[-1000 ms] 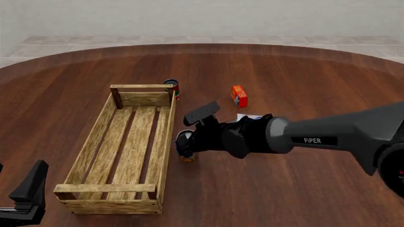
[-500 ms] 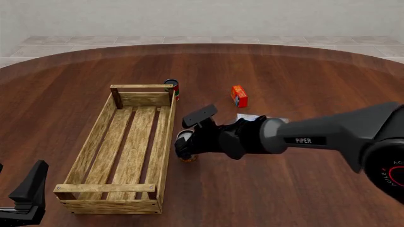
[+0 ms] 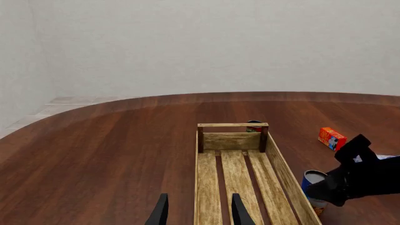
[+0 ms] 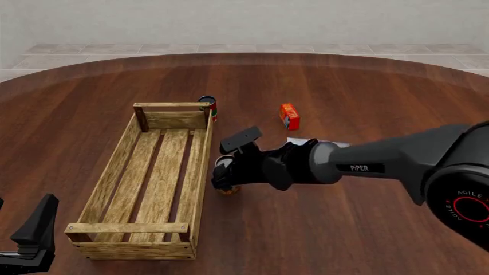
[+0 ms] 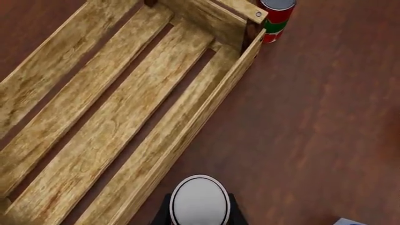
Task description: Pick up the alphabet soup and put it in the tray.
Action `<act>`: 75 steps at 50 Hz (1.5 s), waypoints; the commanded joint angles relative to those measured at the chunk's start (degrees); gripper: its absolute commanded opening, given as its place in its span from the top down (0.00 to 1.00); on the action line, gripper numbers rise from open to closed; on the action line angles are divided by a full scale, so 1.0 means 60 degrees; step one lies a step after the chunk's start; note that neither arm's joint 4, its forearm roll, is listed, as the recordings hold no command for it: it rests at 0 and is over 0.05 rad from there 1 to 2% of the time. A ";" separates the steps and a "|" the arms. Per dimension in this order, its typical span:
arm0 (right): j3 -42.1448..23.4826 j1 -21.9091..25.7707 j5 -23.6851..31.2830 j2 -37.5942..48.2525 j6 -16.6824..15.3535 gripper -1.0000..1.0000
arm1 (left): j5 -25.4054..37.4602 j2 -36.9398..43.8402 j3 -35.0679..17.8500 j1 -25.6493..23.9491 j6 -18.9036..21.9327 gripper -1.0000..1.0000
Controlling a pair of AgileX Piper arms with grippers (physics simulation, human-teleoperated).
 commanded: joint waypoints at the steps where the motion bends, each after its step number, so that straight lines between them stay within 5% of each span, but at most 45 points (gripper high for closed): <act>1: 0.0012 -0.0052 0.0022 -0.0056 -0.0063 1.00 | 0.0000 0.0000 0.0000 0.0000 0.0001 0.00; 13: 0.0303 0.0124 0.0121 -0.0641 0.0141 1.00 | 0.0000 0.0000 0.0000 0.0000 0.0001 0.00; 34: 0.0460 0.0251 0.1036 -0.2059 -0.0252 1.00 | 0.0002 0.0002 0.0000 0.0001 -0.0003 0.00; 75: -0.0675 0.0912 0.2767 -0.3106 -0.0767 1.00 | 0.0001 0.0001 0.0000 0.0001 0.0002 0.00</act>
